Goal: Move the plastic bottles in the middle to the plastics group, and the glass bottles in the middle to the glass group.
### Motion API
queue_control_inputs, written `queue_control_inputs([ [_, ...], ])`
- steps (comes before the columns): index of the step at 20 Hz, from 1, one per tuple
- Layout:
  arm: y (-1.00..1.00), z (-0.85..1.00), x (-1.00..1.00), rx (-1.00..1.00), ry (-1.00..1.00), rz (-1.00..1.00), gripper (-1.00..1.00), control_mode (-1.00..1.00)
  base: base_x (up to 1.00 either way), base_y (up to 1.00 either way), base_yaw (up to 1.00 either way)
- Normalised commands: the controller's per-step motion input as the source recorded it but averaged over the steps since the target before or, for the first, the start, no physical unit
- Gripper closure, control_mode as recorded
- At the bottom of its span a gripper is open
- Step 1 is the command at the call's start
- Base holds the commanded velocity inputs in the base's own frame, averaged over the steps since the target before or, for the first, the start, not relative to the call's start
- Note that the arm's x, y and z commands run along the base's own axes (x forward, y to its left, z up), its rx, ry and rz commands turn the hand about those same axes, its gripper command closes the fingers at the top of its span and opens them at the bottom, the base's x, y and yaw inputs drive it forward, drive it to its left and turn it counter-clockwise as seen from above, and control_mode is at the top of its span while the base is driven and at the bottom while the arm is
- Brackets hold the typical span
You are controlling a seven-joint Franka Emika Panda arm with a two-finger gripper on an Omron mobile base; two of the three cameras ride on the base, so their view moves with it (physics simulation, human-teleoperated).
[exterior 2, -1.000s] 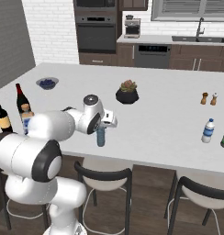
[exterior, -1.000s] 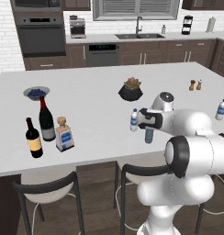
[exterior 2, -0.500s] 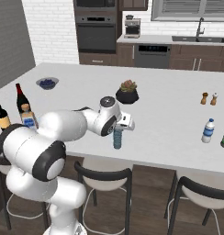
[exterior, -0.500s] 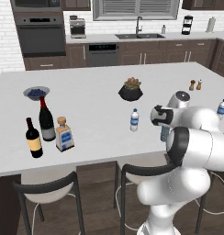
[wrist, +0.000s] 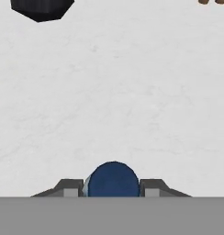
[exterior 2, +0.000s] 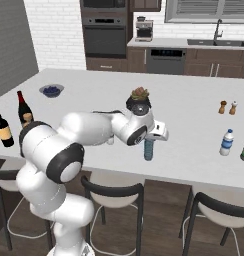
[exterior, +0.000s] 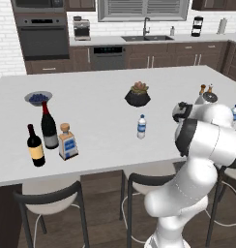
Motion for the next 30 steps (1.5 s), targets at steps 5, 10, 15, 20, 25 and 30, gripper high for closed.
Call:
queue_control_inputs([
  [5,-0.98,0.13,0.2,0.0,0.0,0.0,1.0,-1.0,0.0,0.0,0.0],
  [10,-0.79,0.0,0.21,0.0,0.0,0.0,1.0,-1.0,0.0,0.0,0.0],
  [15,-0.53,0.0,0.32,-0.01,0.0,0.0,1.0,-1.0,0.0,0.0,0.0],
  [20,-0.25,0.0,0.45,-0.02,0.0,0.0,1.0,-1.0,0.0,0.0,0.0],
  [25,-0.01,0.0,0.37,-0.01,0.0,0.0,1.0,-1.0,0.0,0.0,0.0],
  [30,0.0,-0.16,0.12,-0.01,-0.01,0.0,1.0,-1.0,0.0,0.0,0.0],
])
